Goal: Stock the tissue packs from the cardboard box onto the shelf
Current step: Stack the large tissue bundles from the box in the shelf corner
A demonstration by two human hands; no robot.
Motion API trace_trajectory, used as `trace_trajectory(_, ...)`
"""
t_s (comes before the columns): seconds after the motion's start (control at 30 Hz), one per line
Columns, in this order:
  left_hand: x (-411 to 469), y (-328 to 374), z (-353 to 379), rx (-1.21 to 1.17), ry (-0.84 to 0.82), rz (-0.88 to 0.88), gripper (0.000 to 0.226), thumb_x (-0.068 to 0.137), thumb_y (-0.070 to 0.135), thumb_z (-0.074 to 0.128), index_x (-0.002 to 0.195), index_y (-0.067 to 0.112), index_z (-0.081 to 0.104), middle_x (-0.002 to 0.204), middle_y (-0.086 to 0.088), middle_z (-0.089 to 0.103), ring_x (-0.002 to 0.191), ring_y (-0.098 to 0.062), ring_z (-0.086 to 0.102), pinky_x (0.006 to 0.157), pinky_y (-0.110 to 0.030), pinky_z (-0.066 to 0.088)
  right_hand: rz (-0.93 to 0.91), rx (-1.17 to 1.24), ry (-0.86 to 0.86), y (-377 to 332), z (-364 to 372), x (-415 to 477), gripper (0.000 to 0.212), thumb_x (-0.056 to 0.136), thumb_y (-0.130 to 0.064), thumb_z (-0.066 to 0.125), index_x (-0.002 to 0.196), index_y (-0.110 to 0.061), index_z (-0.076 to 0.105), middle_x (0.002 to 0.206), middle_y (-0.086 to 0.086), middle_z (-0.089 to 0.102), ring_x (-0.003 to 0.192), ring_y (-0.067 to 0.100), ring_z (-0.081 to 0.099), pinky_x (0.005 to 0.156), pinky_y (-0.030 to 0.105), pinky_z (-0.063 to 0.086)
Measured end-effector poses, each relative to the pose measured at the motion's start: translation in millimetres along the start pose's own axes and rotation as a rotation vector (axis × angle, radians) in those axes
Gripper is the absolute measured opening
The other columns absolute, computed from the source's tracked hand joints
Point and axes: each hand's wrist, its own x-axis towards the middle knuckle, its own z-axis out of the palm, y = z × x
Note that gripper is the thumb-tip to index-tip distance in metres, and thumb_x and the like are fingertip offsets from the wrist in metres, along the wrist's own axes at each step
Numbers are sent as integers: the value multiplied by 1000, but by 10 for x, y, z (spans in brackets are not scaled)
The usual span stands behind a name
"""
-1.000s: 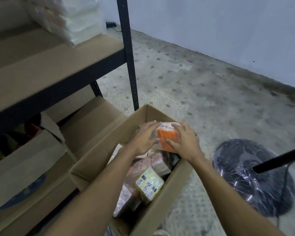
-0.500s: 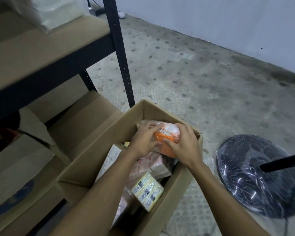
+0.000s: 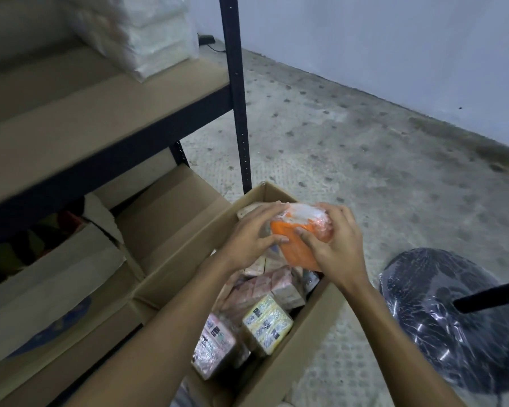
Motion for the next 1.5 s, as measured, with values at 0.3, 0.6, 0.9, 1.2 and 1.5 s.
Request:
trace_trajectory(0.3,-190,892,-389,-93,208,88,54,84,24,71,135,27,55,138,12,51,128,4,42,106,-17,35,-206,-47,118,-834,-565,13,50,74,-33,80,118,-19,62,109,-1,53,94,12,56,76,20,47)
trace_trajectory(0.6,-409,1947,-1004,-63,394,317,53,83,26,72,133,26,56,142,10,50,133,1,40,111,-21,35,-476,-63,355,-1845,-1178,-98,51,75,-30,80,117,-9,62,112,12,58,98,8,48,76,-4,32)
trace_trajectory(0.9,-806,2139,-1988,173,578,442,57,77,24,77,131,19,58,139,5,52,133,-4,42,112,-28,34,-752,62,391,-2612,-799,-42,50,76,-33,80,116,-8,63,110,13,56,100,5,49,81,6,39)
trace_trajectory(1.2,-1304,1528,-2739,377,640,308,60,79,16,77,134,17,53,133,9,45,123,13,37,103,-8,29,-977,116,212,-2901,252,138,47,79,-28,80,118,-6,65,112,9,59,100,15,57,86,20,48)
trace_trajectory(1.5,-1510,861,-3106,322,645,55,60,81,16,73,136,25,50,138,13,43,129,1,39,112,-33,37,-977,86,-37,-2903,1091,333,45,78,-33,78,118,-18,63,125,6,55,112,23,58,86,41,52)
